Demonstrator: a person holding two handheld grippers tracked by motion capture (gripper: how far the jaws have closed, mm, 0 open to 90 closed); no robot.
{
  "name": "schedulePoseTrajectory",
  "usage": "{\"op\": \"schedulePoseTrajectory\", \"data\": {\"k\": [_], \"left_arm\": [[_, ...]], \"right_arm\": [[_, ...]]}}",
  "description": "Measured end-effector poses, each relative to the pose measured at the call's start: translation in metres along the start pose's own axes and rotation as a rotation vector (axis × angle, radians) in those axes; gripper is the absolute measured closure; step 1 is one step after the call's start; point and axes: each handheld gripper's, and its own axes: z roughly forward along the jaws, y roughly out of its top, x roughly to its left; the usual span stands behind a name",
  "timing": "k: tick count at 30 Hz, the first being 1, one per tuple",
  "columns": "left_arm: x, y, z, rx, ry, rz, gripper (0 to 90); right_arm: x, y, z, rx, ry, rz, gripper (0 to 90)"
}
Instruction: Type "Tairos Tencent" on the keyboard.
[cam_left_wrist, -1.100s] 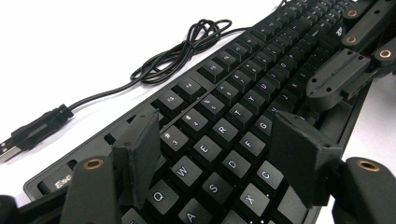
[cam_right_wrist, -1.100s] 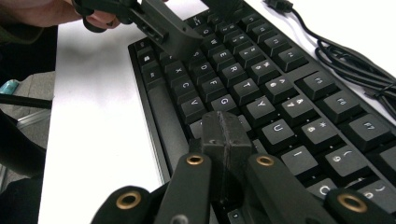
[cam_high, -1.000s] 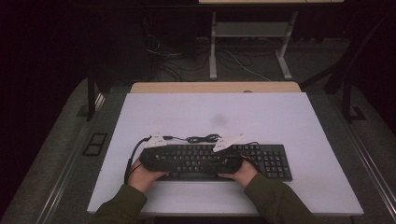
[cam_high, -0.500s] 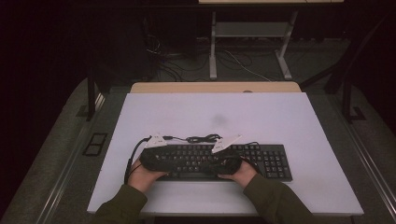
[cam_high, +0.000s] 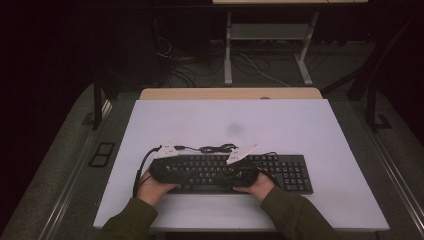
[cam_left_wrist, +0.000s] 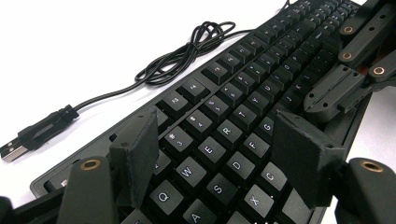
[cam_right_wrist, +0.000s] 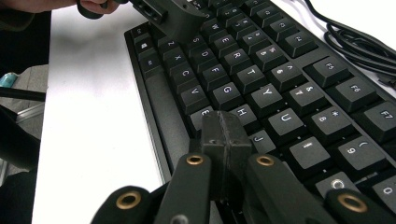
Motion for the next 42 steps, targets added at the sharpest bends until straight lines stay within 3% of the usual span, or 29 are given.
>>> {"op": "schedulePoseTrajectory", "data": {"k": [19, 30, 42], "left_arm": [[-0.001, 0.002, 0.000, -0.009, 0.003, -0.004, 32.1], [-0.005, 0.007, 0.003, -0.011, -0.012, 0.006, 42.0], [-0.012, 0.015, 0.013, -0.006, -0.036, 0.035, 68.4]], "right_arm": [[-0.002, 0.004, -0.010, -0.039, -0.001, 0.007, 85.2], [-0.010, 0.004, -0.019, -0.077, -0.010, 0.026, 62.6], [-0.021, 0.001, -0.026, -0.113, -0.058, 0.052, 35.8]]}}
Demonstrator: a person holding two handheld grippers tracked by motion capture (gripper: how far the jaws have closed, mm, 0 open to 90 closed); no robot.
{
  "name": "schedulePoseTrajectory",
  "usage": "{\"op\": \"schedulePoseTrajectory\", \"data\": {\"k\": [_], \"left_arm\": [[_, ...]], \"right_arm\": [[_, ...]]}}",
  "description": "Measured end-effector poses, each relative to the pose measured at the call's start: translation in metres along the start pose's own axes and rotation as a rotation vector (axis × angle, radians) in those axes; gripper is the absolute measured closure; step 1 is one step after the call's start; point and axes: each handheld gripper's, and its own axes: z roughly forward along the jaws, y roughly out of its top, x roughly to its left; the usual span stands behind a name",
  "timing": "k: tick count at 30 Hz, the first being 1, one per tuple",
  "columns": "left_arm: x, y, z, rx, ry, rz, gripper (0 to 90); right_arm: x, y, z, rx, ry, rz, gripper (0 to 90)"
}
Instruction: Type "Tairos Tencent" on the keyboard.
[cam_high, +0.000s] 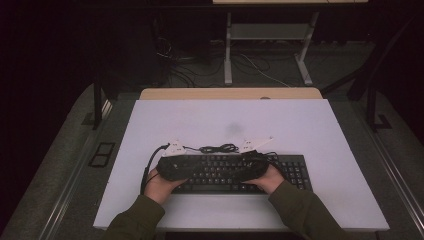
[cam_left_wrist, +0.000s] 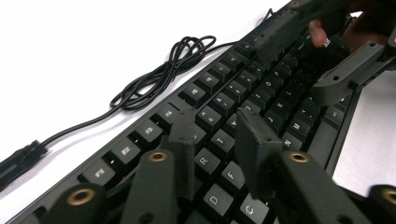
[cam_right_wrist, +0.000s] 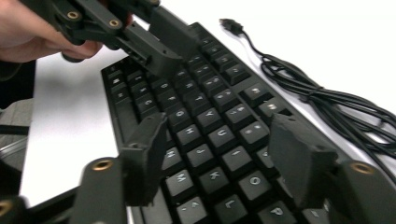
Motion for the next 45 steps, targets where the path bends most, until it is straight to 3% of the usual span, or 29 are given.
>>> {"op": "schedulePoseTrajectory", "data": {"k": [13, 26, 45], "left_arm": [[-0.001, 0.003, 0.010, 0.028, -0.025, 0.029, 88.8], [-0.002, 0.002, 0.025, 0.075, -0.036, 0.042, 88.8], [-0.003, 0.002, 0.027, 0.071, -0.053, 0.040, 87.8]], "right_arm": [[-0.013, -0.005, -0.002, -0.023, -0.046, 0.015, 22.7], [-0.014, -0.004, -0.004, -0.035, -0.060, 0.019, 20.8], [-0.014, -0.004, -0.005, -0.038, -0.054, 0.012, 20.7]]}}
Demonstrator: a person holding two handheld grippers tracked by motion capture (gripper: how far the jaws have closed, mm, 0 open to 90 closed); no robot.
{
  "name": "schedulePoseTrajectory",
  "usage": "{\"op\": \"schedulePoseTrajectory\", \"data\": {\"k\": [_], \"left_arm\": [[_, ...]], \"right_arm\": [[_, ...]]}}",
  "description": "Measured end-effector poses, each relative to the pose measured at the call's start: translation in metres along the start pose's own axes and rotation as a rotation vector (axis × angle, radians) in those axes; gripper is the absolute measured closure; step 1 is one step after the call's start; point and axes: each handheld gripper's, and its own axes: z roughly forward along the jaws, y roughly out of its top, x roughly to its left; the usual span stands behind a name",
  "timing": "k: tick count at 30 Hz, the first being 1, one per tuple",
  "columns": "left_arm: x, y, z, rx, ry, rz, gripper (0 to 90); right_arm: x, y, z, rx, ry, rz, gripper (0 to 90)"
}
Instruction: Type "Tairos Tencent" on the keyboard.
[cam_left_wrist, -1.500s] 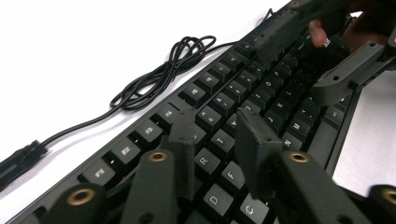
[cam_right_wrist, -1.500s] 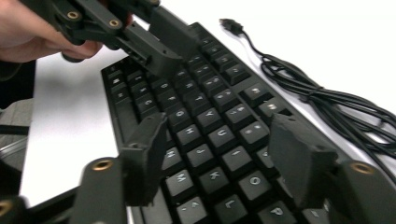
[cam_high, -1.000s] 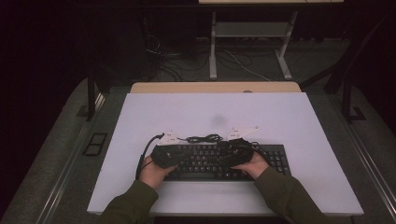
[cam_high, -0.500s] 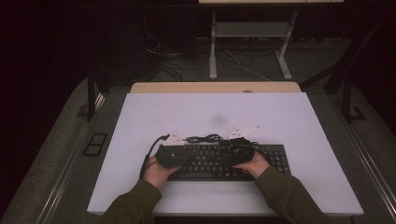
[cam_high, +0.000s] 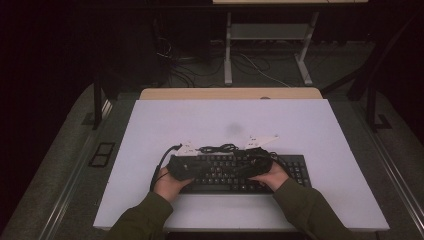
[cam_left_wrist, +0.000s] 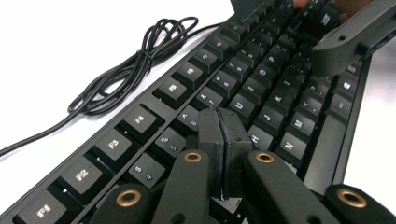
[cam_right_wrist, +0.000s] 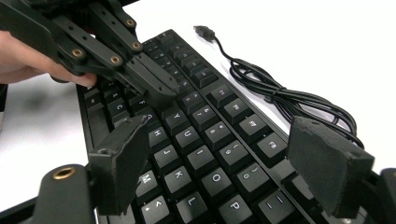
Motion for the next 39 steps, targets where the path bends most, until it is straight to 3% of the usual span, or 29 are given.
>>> {"op": "schedulePoseTrajectory", "data": {"k": [10, 28, 39], "left_arm": [[-0.002, 0.001, -0.003, -0.015, -0.009, -0.006, 79.0], [-0.002, -0.002, -0.011, -0.072, -0.023, -0.030, 43.0], [-0.003, -0.009, -0.025, -0.097, -0.015, -0.026, 28.8]], "right_arm": [[-0.007, -0.003, -0.005, -0.005, 0.001, 0.005, 19.4], [-0.010, -0.009, -0.023, -0.046, 0.020, 0.005, 16.6], [-0.009, -0.015, -0.038, -0.066, 0.012, 0.001, 16.6]]}}
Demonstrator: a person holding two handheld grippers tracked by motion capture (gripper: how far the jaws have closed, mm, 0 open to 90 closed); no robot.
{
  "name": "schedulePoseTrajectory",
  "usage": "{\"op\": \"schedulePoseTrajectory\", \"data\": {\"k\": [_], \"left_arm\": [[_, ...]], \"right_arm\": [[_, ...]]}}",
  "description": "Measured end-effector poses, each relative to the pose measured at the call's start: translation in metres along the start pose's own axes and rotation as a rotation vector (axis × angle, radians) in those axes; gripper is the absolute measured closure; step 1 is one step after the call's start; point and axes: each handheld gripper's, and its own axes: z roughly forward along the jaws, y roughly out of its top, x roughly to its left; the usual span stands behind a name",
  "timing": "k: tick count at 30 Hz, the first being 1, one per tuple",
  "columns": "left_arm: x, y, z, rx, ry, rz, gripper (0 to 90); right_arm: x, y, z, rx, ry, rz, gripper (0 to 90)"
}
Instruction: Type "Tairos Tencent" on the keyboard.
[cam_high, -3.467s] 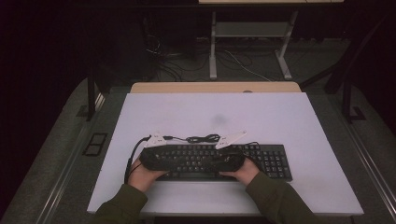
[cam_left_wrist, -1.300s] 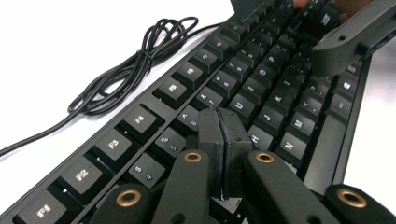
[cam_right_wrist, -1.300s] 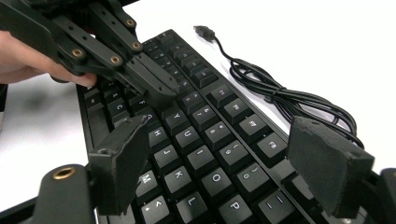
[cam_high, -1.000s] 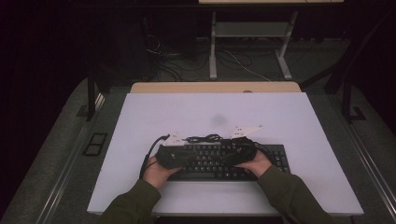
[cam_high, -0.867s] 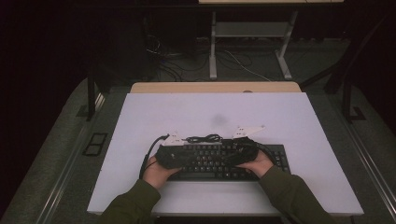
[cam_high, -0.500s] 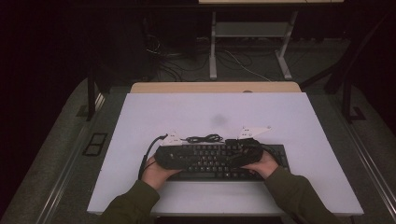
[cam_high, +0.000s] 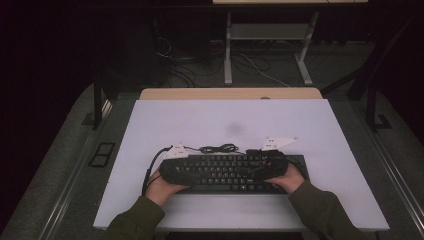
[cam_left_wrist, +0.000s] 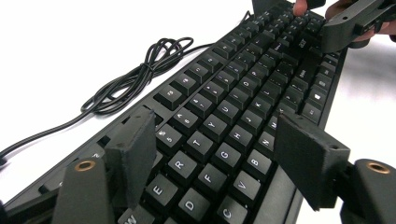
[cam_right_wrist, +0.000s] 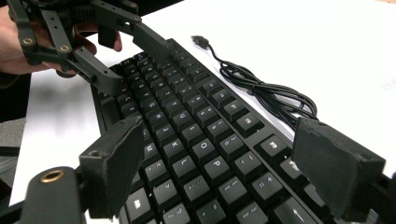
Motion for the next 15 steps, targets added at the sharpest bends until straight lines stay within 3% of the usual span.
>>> {"op": "schedulePoseTrajectory", "data": {"k": [15], "left_arm": [[-0.004, -0.005, -0.014, -0.016, -0.001, 0.003, 20.9]], "right_arm": [[0.002, -0.011, -0.028, -0.021, -0.051, 0.011, 16.6]]}}
